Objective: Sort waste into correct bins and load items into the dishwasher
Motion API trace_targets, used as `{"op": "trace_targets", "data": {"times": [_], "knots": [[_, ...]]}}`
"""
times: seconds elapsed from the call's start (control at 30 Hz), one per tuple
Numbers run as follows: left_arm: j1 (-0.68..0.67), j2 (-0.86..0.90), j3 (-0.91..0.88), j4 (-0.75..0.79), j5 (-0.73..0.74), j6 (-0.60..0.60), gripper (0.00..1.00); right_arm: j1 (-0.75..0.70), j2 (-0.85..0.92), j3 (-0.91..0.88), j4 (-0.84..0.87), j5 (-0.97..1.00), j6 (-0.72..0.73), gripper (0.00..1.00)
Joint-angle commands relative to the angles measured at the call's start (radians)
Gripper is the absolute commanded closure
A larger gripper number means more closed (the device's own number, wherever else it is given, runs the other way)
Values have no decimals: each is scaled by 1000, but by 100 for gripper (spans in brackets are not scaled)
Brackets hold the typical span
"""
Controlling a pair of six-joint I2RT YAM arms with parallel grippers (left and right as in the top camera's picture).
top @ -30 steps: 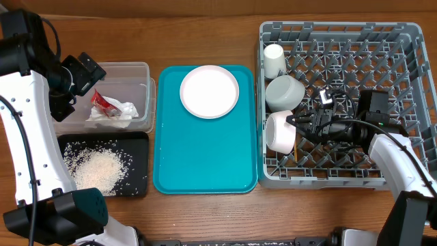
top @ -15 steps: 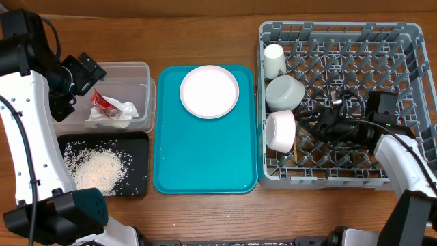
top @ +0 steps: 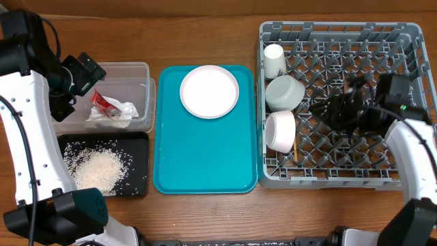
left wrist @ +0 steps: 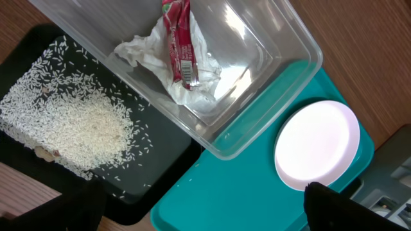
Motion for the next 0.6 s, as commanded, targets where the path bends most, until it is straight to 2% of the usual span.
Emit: {"op": "trace_targets", "data": {"times": [0.0, 0.07, 0.23, 0.4, 0.57], "knots": [[-2, -24, 18, 1, 1, 13, 0, 52, -47, 126, -82, 120, -54, 91], [-2, -24, 18, 1, 1, 13, 0, 93, -55, 172, -139, 127, -84, 96], [-2, -24, 18, 1, 0, 13, 0, 247, -60, 199, -208, 164, -112, 96], [-2, -24, 18, 1, 0, 13, 0, 425, -50, 195, -233, 366, -110, 96], [-2, -24, 18, 1, 0, 13, 0, 536, -26, 172, -234, 548, -67, 95]]}}
